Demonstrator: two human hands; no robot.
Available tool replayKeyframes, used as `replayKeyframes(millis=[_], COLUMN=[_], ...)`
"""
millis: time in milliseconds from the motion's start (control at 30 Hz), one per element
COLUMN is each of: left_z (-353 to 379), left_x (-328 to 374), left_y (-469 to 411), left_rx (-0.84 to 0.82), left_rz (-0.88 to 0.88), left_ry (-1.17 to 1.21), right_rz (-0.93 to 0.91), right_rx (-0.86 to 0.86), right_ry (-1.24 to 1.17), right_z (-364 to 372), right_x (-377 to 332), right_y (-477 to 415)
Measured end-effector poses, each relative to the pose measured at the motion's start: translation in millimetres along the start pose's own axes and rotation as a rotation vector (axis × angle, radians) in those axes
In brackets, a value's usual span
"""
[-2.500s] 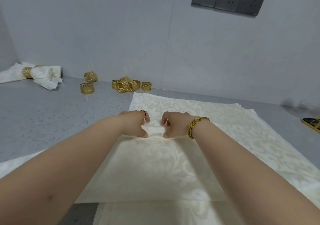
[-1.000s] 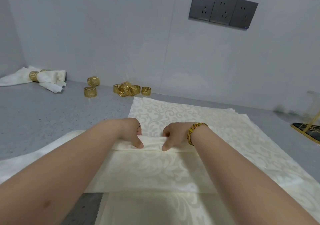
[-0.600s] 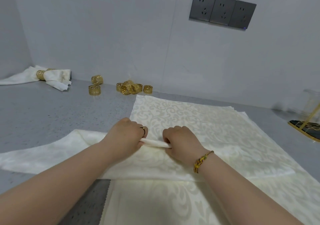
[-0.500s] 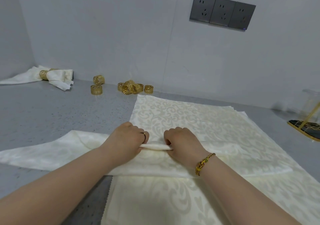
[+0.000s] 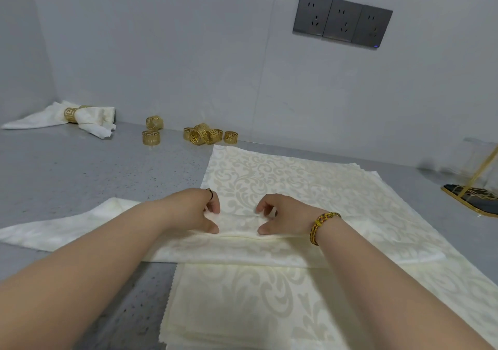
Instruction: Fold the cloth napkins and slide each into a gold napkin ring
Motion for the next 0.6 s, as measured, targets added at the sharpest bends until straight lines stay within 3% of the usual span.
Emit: replayKeyframes(millis=[167,400,467,600], left_z=[-3,-5,-6,-4], left_x=[1,10,16,33], left_y=[-11,-17,-11,14], left_rx=[-0.146,-0.255,-0.191,0.128], left_rz=[-0.12,-0.098,-0.07,0.059], left_ry=[-0.053,-0.18,-0.284,-0.532], right_rz=[0.027,0.041,0.013,-0.126], right_rx=[-0.11,-0.215,-0.15,0.16], right_ry=[0.097,0.256,0.246,0.366], right_z=[-1,-4,-3,0], right_x=[-3,-16,-18,-23], right_y=[-4,-10,-5,15])
Point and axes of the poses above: each hand's wrist, its own y-axis away from the middle knuckle, its own z-axis out of the palm, x = y × z, the point moved 6 cm from there along -y, towards the middle knuckle, and after that the axes turned 5 degrees about z, right-handed, at the moved point
